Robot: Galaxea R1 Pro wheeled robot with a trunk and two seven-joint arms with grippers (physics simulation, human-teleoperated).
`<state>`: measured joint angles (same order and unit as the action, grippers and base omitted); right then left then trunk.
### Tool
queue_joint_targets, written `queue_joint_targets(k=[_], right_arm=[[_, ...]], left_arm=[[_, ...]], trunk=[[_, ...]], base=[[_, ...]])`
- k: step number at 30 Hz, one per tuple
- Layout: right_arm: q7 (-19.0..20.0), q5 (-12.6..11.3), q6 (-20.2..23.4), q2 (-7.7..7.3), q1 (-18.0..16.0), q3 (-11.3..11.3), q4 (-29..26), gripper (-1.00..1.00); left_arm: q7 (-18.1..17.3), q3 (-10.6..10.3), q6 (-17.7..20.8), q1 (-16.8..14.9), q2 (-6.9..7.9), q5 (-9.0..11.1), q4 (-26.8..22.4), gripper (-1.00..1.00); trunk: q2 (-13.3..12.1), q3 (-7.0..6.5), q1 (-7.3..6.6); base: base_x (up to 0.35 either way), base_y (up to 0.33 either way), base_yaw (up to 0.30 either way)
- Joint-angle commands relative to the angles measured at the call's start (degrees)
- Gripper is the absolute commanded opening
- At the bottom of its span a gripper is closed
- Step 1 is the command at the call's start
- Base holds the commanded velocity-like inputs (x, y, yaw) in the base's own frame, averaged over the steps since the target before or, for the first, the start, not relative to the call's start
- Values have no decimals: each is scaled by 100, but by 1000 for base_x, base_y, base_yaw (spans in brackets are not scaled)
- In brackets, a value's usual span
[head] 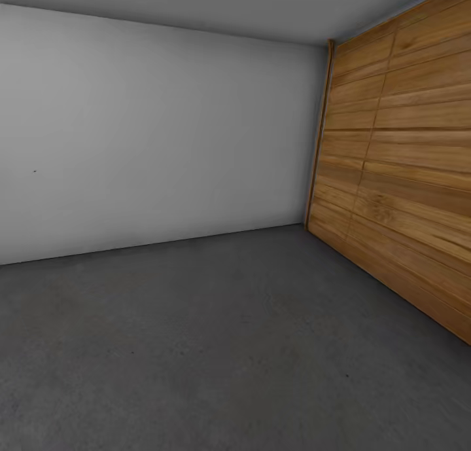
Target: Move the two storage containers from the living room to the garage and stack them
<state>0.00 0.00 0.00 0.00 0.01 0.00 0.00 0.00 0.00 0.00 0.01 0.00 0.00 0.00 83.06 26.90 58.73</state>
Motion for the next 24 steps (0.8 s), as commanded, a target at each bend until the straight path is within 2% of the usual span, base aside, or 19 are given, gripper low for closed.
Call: queue_joint_targets(k=[1, 4, 20, 24], right_arm=[[0, 0, 0, 0, -1, 0, 0, 100], [-9, 87, 19, -20, -9, 54, 9, 100], [-9, 76, -270, 22, -9, 53, -9, 100], [-9, 79, -283, 39, -9, 53, -7, 100]], left_arm=[[0, 0, 0, -1, 0, 0, 0, 100], [-9, 10, -9, -9, 16, -3, 9, 100], [-9, 16, -70, -9, 23, -7, -167, 100], [-9, 17, -70, -9, 40, -9, -174, 100]], trunk=[[2, 3, 0], [2, 3, 0], [2, 3, 0], [2, 3, 0]], base=[[0, 0, 0], [0, 0, 0], [0, 0, 1], [0, 0, 186]])
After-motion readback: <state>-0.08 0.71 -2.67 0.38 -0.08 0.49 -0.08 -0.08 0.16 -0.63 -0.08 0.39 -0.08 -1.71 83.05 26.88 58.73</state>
